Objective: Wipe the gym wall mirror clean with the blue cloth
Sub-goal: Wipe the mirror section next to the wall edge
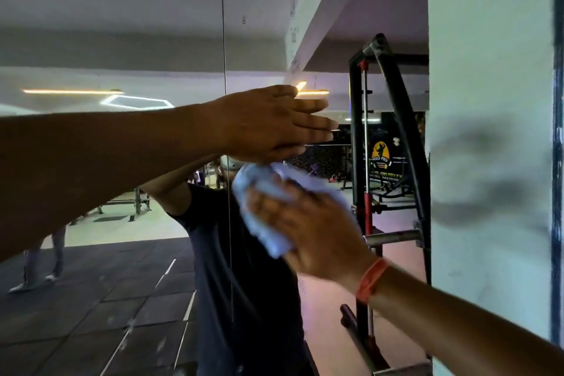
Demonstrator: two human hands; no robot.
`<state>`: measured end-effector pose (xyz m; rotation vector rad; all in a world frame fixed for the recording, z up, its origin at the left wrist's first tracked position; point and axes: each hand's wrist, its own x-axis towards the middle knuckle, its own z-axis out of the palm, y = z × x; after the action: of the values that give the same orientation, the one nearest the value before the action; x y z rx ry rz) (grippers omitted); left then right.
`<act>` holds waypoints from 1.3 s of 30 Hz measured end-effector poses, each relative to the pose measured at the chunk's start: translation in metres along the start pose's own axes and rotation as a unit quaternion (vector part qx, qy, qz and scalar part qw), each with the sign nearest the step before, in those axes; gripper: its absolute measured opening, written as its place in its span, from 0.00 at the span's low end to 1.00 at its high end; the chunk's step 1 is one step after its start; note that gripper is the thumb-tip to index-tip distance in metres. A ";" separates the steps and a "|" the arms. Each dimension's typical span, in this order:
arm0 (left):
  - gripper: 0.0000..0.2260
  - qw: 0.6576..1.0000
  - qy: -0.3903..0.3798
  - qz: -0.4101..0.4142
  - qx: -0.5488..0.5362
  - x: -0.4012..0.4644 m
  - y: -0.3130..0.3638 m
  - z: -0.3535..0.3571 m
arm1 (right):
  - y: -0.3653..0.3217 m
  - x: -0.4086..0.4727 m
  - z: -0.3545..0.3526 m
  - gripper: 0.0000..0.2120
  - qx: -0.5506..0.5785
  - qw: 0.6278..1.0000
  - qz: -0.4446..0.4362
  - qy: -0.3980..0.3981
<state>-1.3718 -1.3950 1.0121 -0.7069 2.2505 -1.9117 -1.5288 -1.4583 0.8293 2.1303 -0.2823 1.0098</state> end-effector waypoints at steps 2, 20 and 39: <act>0.25 0.999 0.004 -0.013 -0.032 -0.001 -0.002 -0.002 | 0.014 0.002 -0.012 0.33 0.002 0.989 0.138 0.058; 0.24 0.999 0.016 -0.046 -0.018 -0.013 0.030 0.004 | 0.020 -0.035 -0.011 0.29 -0.082 0.994 0.066 -0.006; 0.27 0.999 -0.021 0.020 -0.028 0.076 0.124 0.038 | -0.040 -0.173 0.010 0.33 0.005 0.967 0.249 -0.058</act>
<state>-1.4591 -1.4481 0.9024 -0.6985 2.2838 -1.8048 -1.6189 -1.4574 0.6761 2.1792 -0.9070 1.1607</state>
